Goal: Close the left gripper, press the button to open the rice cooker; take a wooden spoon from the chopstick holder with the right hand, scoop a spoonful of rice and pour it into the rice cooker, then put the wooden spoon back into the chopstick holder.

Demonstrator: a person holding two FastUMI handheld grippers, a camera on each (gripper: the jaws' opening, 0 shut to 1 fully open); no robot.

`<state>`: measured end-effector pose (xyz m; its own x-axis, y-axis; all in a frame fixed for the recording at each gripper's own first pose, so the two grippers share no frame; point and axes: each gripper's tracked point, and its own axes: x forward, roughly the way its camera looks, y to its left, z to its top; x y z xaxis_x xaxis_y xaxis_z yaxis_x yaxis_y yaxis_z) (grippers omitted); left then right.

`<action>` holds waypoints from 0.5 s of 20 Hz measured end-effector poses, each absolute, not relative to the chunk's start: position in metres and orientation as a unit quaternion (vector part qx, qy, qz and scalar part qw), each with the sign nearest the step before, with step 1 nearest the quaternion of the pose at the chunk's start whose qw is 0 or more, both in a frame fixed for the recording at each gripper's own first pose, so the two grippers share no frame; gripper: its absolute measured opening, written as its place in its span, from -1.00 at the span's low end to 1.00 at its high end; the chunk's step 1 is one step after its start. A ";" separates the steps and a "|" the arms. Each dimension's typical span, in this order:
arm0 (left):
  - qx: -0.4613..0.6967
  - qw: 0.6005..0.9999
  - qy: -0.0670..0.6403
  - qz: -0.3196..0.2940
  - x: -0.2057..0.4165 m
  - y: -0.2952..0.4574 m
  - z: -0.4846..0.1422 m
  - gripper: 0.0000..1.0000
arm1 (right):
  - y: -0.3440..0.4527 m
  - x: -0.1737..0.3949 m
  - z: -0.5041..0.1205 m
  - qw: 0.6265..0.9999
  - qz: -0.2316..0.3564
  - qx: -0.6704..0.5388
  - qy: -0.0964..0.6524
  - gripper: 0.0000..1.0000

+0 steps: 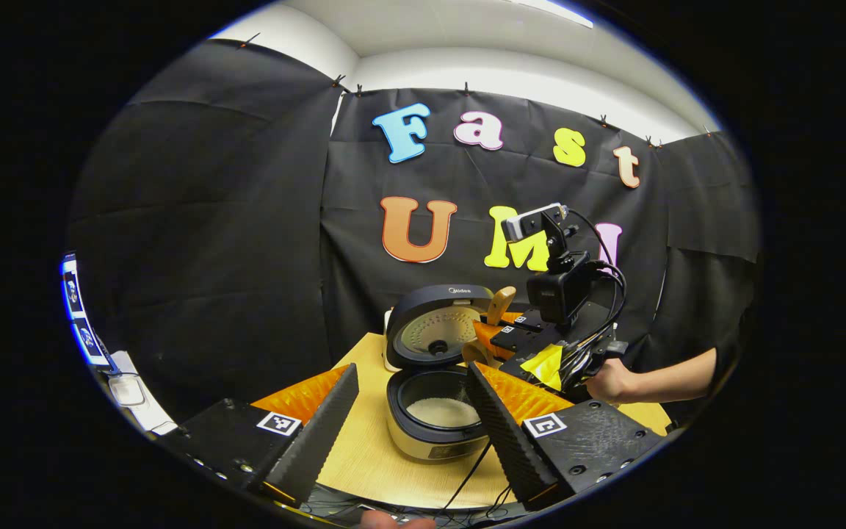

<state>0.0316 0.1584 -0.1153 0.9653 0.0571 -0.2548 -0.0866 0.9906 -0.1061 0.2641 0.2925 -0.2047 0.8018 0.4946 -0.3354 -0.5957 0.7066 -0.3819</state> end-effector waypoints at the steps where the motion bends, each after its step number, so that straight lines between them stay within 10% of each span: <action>1: -0.063 0.989 0.132 0.036 0.029 0.157 -0.119 0.89 | 0.294 0.264 -0.206 0.917 0.297 -0.245 0.100 -0.82; 10: -0.068 0.987 0.139 0.036 0.022 0.150 -0.122 0.90 | 0.300 0.254 -0.190 0.933 0.301 -0.156 0.120 -0.82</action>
<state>0.0218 0.1496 -0.1219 0.9586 0.0514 -0.2800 -0.0895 0.9881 -0.1251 0.2541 0.3003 -0.1901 0.7905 0.5235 -0.3178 -0.5984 0.7706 -0.2192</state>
